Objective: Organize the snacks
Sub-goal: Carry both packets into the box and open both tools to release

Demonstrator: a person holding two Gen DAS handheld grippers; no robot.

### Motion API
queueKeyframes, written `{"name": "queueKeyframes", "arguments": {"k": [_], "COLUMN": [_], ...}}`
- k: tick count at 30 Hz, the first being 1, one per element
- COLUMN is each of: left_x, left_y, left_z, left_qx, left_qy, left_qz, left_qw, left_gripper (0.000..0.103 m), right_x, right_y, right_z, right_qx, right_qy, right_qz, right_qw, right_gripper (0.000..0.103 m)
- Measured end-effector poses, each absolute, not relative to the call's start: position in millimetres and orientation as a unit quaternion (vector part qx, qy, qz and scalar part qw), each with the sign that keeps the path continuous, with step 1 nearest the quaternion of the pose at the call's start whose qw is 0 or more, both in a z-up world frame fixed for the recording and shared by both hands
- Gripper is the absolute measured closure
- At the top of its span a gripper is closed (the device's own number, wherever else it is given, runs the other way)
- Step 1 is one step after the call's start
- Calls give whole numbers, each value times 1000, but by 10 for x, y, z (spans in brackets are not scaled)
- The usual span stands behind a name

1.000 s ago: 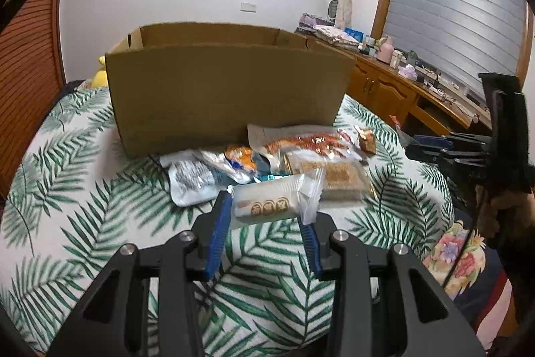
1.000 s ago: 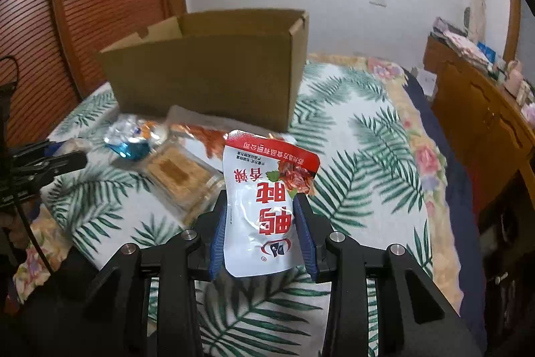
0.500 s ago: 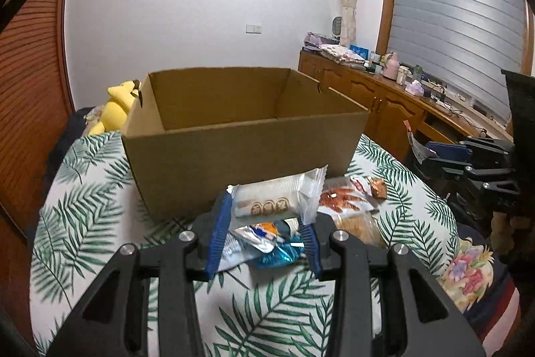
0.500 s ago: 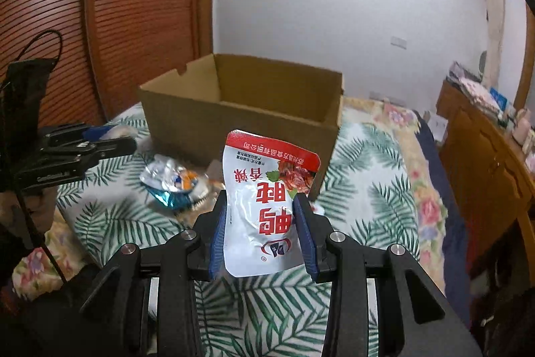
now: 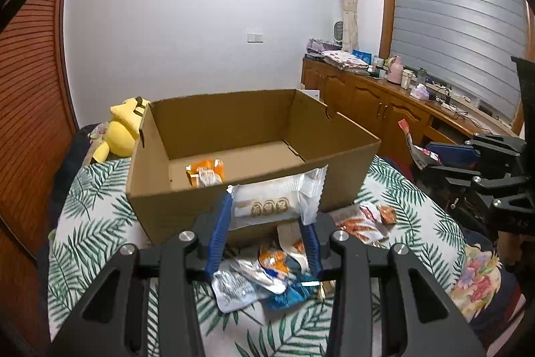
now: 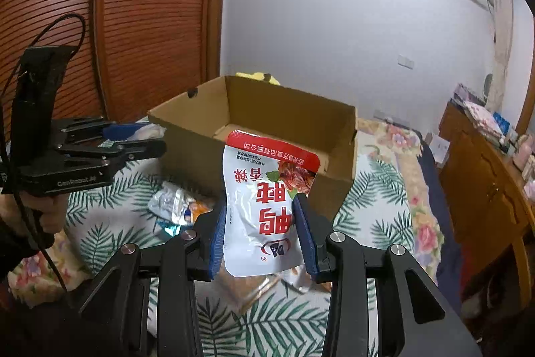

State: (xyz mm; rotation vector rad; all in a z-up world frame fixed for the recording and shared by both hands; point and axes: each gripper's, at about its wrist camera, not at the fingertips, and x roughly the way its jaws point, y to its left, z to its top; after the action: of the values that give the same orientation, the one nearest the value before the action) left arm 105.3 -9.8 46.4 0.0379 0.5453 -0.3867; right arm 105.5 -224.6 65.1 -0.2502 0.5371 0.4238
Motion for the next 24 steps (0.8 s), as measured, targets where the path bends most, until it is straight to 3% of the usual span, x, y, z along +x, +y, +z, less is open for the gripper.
{"name": "queueKeyframes", "arguments": {"k": [24], "left_x": [1879], "left_y": [-84], "left_z": [465], "left_qx": [22], "left_qy": [280], "left_qz": [-146], "left_qw": [949], "left_gripper": [63], "right_x": [1641], "right_y": [-1948], "right_z": [729], "right_qx": [-136], "right_qy": [251], "right_qz": [183], "right_qw": [941], "right_gripper": [66]}}
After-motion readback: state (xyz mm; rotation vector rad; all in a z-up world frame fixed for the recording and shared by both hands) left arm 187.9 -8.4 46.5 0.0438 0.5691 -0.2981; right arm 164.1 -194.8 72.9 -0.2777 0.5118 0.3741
